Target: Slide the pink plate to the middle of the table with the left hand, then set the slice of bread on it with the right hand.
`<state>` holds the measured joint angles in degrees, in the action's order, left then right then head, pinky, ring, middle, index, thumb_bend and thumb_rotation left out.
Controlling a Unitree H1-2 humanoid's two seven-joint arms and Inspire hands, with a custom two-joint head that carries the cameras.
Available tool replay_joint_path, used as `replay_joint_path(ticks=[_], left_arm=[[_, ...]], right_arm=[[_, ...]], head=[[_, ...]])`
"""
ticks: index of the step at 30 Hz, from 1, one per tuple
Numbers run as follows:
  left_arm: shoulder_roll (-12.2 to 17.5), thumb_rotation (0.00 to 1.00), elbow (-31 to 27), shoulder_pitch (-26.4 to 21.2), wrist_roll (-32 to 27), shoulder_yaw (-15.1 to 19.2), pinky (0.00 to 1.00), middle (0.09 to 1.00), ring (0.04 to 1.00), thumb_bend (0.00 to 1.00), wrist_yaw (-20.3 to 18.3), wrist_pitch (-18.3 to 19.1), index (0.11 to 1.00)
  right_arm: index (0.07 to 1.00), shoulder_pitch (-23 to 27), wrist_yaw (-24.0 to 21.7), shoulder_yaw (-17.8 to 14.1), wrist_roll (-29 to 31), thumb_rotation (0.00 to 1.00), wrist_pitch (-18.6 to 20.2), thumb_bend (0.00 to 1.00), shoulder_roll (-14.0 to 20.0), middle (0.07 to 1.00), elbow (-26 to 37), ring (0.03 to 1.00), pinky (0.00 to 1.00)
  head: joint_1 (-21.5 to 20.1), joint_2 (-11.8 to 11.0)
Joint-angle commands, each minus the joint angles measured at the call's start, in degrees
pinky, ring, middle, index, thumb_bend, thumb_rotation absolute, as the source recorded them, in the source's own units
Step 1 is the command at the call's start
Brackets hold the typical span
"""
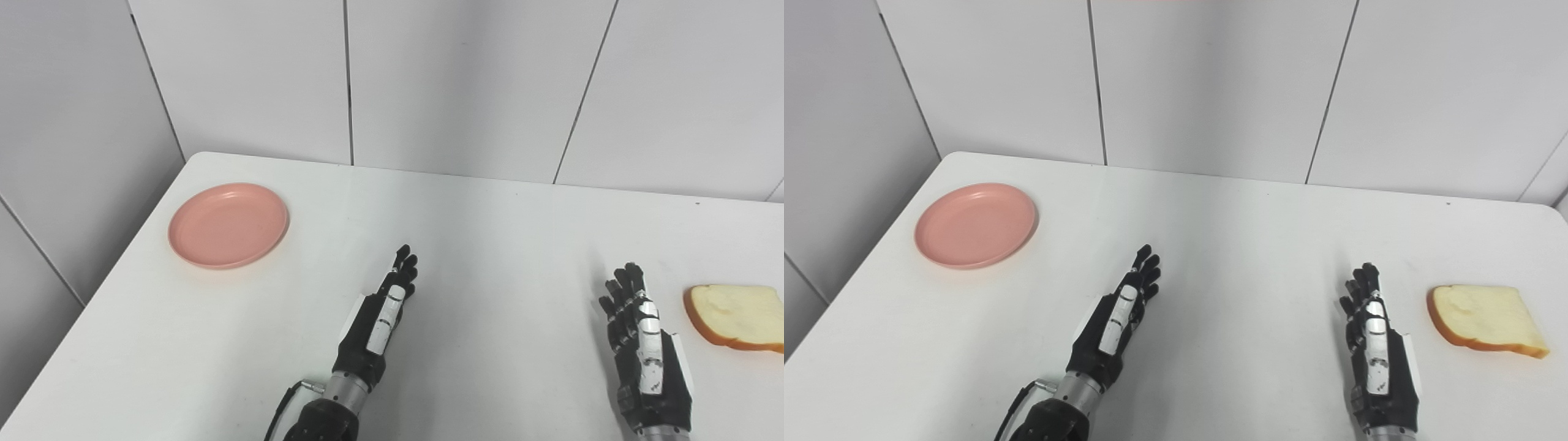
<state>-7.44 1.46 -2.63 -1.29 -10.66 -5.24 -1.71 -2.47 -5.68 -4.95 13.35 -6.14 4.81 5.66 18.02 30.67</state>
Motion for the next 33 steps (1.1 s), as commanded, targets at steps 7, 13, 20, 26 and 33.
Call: replay_joint_path(ticks=[7,13,20,26,33], left_arm=[[-2.82,1.0,-7.82,-2.62,-0.24,1.91,0.99,0.995,0.991,0.49,2.78,-1.84,0.99],[-2.28,1.0,-11.93,-6.65,-2.63,2.82,0.99,0.995,0.995,0.46,1.97,-0.31,0.994],[0.33,1.0,-20.21,-10.18,-7.36,4.24,1.0,1.0,1.0,0.47,0.62,8.44,1.0],[4.22,1.0,-23.75,-14.22,-8.4,6.46,1.0,1.0,1.0,0.49,0.22,12.19,1.0],[9.18,1.0,-23.86,-18.21,-9.58,11.05,1.0,1.0,0.988,0.42,0.5,13.94,1.0]], right_arm=[[1.0,-2.74,0.97,-0.22,-0.05,1.0,0.96,0.39,-1.77,1.0,-1.22,1.0,1.0],[1.0,-2.52,0.85,0.16,-0.6,1.0,0.74,0.41,-1.45,1.0,-2.0,1.0,1.0],[1.0,-2.57,0.9,0.51,-1.23,1.0,0.69,0.4,-1.43,1.0,-2.07,1.0,1.0],[1.0,-2.56,0.56,0.53,-0.36,1.0,1.42,0.41,-1.34,1.0,-1.88,1.0,1.0],[1.0,-2.62,1.11,0.61,-0.73,1.0,0.71,0.36,-2.17,1.0,-2.11,1.0,1.0]], head=[[-0.01,-0.26],[0.18,-0.79],[0.54,-1.25],[0.59,-1.85],[0.6,-2.76]])
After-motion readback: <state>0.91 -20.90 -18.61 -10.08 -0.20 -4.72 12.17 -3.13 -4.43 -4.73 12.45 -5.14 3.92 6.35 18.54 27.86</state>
